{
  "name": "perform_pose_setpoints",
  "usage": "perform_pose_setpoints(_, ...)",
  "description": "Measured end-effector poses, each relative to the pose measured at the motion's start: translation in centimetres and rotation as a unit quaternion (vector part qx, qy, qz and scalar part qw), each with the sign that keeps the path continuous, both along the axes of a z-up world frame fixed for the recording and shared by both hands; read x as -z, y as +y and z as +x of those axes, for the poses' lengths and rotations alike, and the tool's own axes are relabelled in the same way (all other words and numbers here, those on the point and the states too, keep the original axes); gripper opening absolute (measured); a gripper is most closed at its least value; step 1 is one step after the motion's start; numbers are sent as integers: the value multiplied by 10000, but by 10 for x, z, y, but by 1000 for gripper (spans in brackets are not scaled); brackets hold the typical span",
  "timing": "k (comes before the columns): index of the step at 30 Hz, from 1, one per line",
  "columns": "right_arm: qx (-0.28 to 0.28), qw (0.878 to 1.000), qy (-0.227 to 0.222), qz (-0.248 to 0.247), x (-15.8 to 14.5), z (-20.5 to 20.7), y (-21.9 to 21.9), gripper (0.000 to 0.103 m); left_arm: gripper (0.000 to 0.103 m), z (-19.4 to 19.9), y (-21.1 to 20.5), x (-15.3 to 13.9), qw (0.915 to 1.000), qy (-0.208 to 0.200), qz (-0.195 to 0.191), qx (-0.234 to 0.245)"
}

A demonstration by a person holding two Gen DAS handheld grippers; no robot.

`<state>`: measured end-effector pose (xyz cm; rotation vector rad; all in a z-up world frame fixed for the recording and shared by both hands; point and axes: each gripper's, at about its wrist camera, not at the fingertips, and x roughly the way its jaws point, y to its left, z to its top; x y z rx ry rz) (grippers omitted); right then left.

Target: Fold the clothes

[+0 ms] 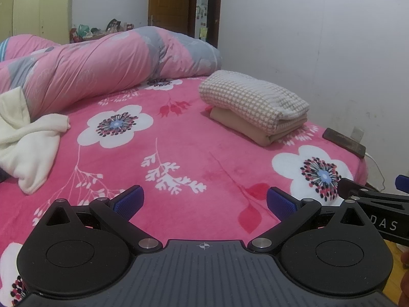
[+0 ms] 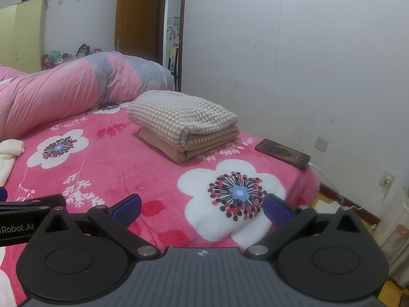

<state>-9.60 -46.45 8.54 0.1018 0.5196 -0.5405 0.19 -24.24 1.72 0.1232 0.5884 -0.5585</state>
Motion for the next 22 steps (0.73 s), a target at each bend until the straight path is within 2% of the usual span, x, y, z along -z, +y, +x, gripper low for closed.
perform_pose_setpoints(22,0,10000,5,11,1,0,0,103,103,1,1,2,10000,7,31,6)
